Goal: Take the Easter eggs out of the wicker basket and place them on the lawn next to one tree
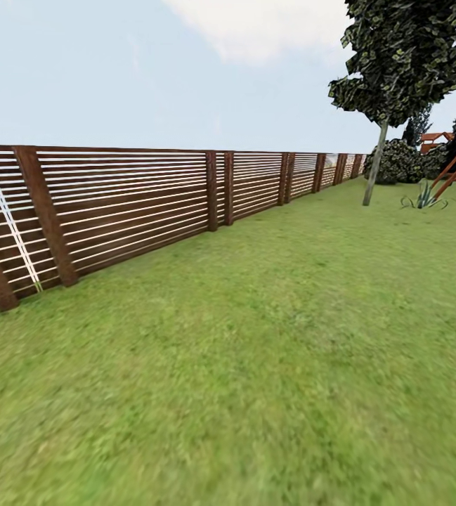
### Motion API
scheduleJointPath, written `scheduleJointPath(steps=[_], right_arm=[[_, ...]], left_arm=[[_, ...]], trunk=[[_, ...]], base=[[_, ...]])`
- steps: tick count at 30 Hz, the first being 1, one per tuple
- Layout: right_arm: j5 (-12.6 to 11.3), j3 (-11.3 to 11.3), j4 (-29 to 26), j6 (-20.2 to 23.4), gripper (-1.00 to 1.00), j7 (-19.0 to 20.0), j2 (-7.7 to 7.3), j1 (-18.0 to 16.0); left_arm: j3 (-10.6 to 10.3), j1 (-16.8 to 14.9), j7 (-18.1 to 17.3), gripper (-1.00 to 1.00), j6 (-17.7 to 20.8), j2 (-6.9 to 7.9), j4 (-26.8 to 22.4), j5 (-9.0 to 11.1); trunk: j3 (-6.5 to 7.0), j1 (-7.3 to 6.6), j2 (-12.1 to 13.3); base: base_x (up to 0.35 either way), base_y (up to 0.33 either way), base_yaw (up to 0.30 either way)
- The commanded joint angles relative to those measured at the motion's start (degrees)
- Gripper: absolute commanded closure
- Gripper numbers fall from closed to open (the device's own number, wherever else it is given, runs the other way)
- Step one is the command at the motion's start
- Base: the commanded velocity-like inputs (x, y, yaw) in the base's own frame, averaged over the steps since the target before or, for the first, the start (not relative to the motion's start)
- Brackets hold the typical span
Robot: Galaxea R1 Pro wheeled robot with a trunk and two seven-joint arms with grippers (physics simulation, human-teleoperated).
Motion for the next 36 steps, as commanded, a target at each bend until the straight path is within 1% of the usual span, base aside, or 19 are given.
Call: scheduleJointPath(steps=[1, 8, 24, 27, 36], right_arm=[[0.0, 0.1, 0.1, 0.0, -1.00, -0.1, 0.01, -0.1], [0.1, 0.1, 0.1, 0.0, -1.00, -0.1, 0.08, -0.1], [0.1, 0.1, 0.1, -0.1, -1.00, -0.1, 0.02, -0.1], [0.0, 0.0, 0.1, 0.0, -1.00, -0.1, -0.03, -0.1], [0.1, 0.1, 0.1, 0.0, -1.00, 0.3, -0.15, -0.1]], left_arm=[[0.0, 0.0, 0.0, -1.00, 0.1, 0.00, -0.1, 0.0], [0.0, 0.0, 0.0, -1.00, 0.1, 0.00, -0.1, 0.0], [0.0, 0.0, 0.0, -1.00, 0.1, 0.00, -0.1, 0.0], [0.0, 0.0, 0.0, -1.00, 0.1, 0.00, -0.1, 0.0], [-0.1, 0.0, 0.0, -1.00, -0.2, 0.00, 0.0, -0.1]], trunk=[[-0.04, 0.03, 0.0], [-0.03, 0.03, 0.0], [0.00, 0.03, 0.0], [0.00, 0.03, 0.0], [0.00, 0.03, 0.0]], base=[[0.335, 0.000, 0.000], [0.335, 0.000, -0.054], [0.335, 0.000, -0.278], [0.315, -0.002, -0.098], [0.060, -0.004, -0.009]])
